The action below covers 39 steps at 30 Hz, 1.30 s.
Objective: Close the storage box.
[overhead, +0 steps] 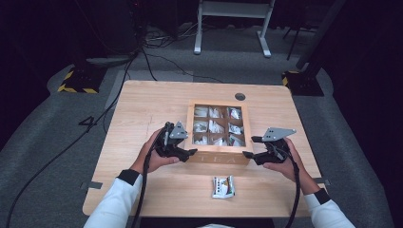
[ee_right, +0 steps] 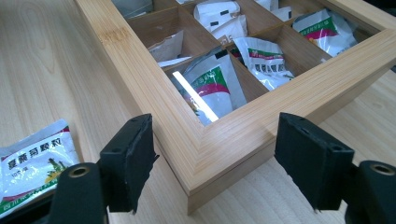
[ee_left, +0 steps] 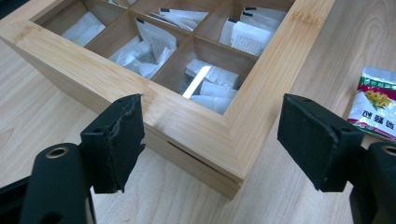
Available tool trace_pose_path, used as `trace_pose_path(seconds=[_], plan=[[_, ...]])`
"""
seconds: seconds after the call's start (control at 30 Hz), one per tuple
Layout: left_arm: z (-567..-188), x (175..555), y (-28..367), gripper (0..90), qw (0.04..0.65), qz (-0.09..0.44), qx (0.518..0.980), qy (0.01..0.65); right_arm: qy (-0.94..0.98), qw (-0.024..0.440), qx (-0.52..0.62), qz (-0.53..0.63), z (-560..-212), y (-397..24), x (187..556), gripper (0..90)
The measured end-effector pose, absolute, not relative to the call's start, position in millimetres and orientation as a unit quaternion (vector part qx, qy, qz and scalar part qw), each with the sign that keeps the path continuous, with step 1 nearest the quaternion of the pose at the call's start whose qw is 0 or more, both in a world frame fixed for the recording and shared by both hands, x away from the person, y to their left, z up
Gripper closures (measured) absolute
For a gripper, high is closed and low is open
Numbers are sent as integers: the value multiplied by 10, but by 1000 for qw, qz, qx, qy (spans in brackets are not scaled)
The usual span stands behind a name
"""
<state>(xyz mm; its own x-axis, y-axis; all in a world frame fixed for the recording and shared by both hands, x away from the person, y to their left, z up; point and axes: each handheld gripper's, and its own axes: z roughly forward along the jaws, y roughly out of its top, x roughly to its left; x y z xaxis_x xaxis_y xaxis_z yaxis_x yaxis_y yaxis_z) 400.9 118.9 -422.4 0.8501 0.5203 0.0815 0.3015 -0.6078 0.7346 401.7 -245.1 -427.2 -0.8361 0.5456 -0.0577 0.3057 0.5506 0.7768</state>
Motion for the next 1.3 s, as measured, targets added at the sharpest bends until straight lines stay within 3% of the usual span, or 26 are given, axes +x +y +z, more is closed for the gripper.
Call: trace_pose_path(seconds=[0.73,1.3], plan=[[-4208,3728,1538,171,357,215,876,242,871,211,229,380,-4191,-2646,3864,267],[-4441,3555,1841,176,322,231,880,262,867,218,269,359,-4371,-2995,3788,266]])
